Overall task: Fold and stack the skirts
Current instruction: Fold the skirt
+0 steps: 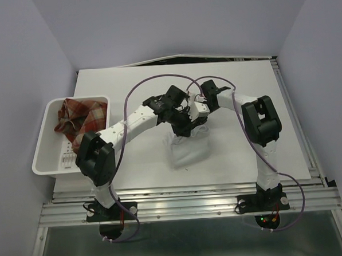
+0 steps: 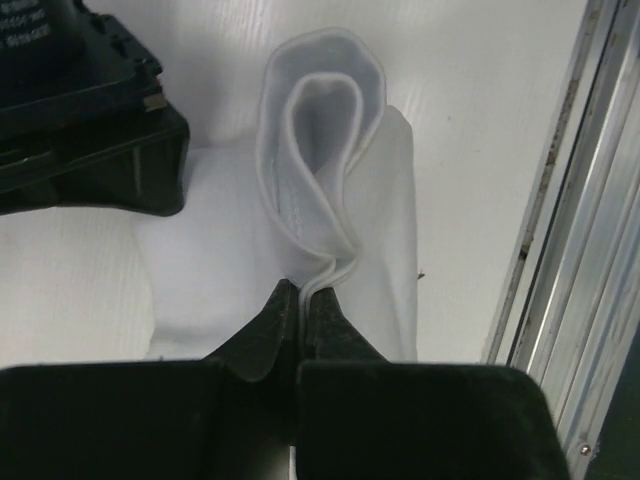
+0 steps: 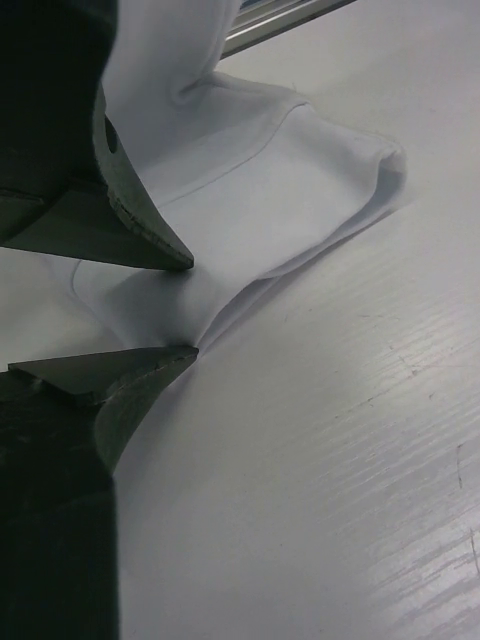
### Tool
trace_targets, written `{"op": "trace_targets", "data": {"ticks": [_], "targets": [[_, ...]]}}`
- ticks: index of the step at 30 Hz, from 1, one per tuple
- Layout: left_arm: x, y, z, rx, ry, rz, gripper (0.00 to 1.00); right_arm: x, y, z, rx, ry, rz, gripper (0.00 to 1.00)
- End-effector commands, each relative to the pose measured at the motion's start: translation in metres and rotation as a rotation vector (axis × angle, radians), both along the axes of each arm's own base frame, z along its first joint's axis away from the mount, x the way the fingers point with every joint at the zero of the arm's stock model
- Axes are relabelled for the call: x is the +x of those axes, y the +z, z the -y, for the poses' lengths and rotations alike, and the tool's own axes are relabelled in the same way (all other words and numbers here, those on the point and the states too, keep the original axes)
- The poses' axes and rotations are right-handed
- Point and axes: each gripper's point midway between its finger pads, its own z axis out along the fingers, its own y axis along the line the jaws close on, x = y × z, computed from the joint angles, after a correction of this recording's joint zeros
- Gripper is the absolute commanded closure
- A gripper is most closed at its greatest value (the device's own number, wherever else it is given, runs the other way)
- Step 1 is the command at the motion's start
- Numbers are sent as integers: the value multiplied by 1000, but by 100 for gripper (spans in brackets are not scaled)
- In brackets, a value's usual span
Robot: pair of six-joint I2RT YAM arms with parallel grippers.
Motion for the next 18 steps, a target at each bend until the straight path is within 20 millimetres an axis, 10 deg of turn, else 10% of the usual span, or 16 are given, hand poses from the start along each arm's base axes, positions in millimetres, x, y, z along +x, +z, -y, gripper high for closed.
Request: {"op": "trace_targets", "data": {"ticks": [1,7,11,18], "targets": [[15,6,-3,-26,-3,4,100,-13,-13,7,-55,36,1,58],[37,-25,-18,9,49,14,95,-10,-11,5,-51,40,3,58],[50,-36,-23,15,75,10,63,-8,-5,3,-44,32,-5,50],[80,10,-29,-31,201,127,50,31,30,-2,-73,-39,100,27]]}}
